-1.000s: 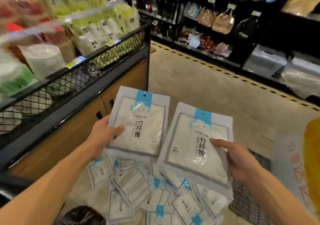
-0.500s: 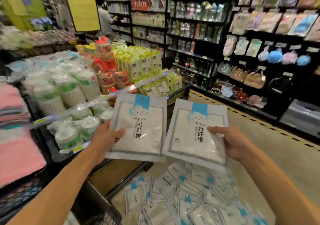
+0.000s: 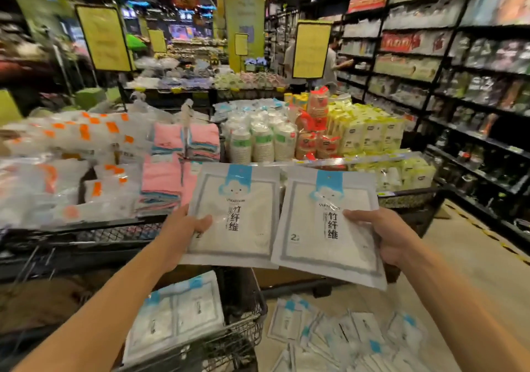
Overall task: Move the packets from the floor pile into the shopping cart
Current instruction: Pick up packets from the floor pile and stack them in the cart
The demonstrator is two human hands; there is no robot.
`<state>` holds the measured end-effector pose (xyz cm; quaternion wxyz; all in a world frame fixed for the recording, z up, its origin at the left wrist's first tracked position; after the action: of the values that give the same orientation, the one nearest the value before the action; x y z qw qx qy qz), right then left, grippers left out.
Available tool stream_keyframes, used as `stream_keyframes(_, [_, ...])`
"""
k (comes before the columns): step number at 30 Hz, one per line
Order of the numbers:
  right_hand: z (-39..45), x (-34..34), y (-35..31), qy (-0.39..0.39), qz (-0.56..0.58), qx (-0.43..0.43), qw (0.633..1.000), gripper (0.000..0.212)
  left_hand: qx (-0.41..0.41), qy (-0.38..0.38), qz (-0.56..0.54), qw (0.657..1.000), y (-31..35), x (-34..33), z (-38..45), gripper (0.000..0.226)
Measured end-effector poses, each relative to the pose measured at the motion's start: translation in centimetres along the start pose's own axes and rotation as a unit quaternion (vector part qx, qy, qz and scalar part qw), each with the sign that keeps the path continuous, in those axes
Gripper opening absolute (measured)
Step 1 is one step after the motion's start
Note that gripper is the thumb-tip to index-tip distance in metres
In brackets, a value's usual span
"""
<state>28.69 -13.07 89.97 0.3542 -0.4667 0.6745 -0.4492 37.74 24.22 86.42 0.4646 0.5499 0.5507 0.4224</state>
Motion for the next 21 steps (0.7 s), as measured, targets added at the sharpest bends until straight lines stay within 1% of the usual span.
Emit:
stream_keyframes(3, [-0.3,-4.2,0.6,-0.053,-0.014,-0.010,0.998,0.025,0.007,0.059,-0.025,0.998,-0.5,5.3,-2.8,0.029])
stream_keyframes(6, [-0.5,-8.7,1.5,-0.099,-0.028,-0.015,0.995,0.027,0.005,0.100,-0.037,0.994,-0.7,10.2,-5.4,0.028])
stream_keyframes(10, [-1.1,-15.0,2.1,-0.141,-0.049,-0.026,0.988,0.024,0.009,0.159,-0.049,0.986,-1.6,16.6,-7.3,0.024])
stream_keyframes(13, [-0.9,-19.8,2.2,-0.152,-0.066,-0.026,0.986,0.027,0.008,0.179,-0.057,0.982,-1.9,21.0,-7.5,0.026])
stream_keyframes(17, [0.2,-26.1,2.4,-0.159,-0.079,-0.028,0.984,0.038,0.013,0.197,-0.058,0.979,-1.8,26.7,-6.4,0.027])
stream_keyframes(19, [0.7,-29.0,2.7,-0.160,-0.087,-0.025,0.983,0.035,0.015,0.204,-0.059,0.977,-1.7,29.4,-5.6,0.030])
stream_keyframes(21, [1.1,-31.7,3.1,-0.159,-0.090,-0.028,0.983,0.028,0.018,0.203,-0.060,0.977,-1.8,31.8,-4.9,0.030])
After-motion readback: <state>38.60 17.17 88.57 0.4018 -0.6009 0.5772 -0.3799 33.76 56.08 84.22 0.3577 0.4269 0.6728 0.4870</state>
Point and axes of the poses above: each hand's wrist, its own z-axis towards the middle knuckle, its own x-axis out of the back of the hand, y = z × x, the point moved 4 cm from there along z, towards the middle knuckle, and after that the axes turned 5 degrees about -z, right-handed, at the moved point
